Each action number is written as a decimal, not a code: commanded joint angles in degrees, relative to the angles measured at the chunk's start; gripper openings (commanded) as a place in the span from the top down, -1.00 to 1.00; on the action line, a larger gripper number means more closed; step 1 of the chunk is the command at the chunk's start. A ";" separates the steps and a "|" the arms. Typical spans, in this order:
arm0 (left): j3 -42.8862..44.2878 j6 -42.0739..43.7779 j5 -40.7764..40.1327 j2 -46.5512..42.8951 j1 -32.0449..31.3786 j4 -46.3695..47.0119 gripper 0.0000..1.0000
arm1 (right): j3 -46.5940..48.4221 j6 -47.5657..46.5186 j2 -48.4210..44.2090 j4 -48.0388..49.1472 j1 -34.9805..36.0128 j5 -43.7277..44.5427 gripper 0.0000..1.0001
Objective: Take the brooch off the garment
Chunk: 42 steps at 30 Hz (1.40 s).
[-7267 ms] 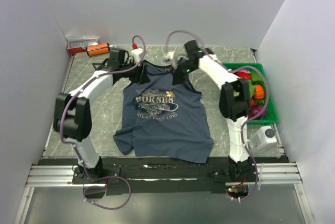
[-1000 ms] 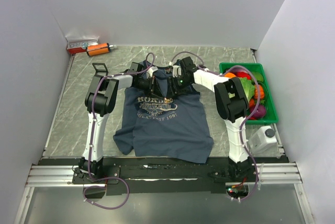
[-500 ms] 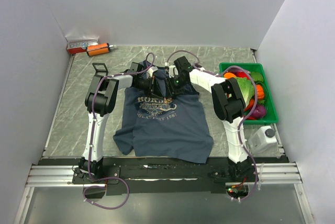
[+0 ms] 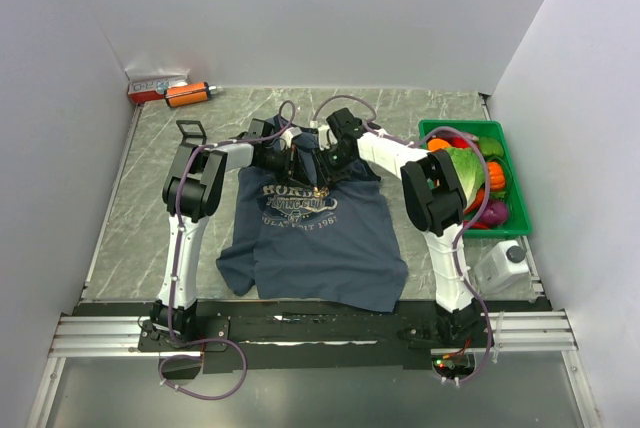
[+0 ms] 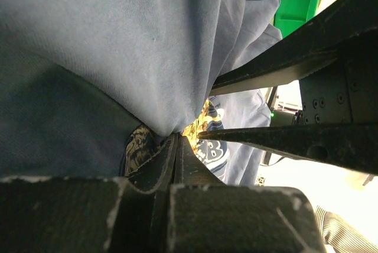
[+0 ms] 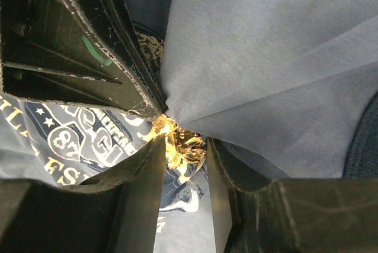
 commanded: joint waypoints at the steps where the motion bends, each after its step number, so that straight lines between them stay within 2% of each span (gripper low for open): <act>1: 1.29 0.15 -1.16 1.41 -0.24 0.72 0.99 | 1.83 -2.14 2.99 -1.10 2.03 2.37 0.18; 18: 2.17 -0.64 -0.29 1.59 -0.24 0.64 0.99 | 3.50 -4.34 3.70 -2.77 6.07 11.95 0.24; 20: 1.91 -0.03 -0.46 1.50 -0.24 0.37 0.99 | 3.15 -4.34 3.70 -2.59 6.07 11.08 0.25; 24: 1.64 0.94 -0.64 1.41 -0.24 -0.24 0.99 | 0.34 -3.63 2.38 -1.36 1.61 -3.47 0.09; 27: 1.55 1.29 -0.81 1.41 -0.24 -0.24 0.99 | 0.16 -4.77 2.64 -1.09 0.71 -6.76 0.05; 36: 0.94 0.32 -1.16 1.15 -0.24 1.08 0.99 | 3.32 -4.33 4.31 -2.06 0.97 -5.98 0.03; 42: 0.15 0.85 -1.16 0.80 -0.15 0.72 0.99 | 4.20 -5.74 4.31 -3.99 3.69 1.84 0.11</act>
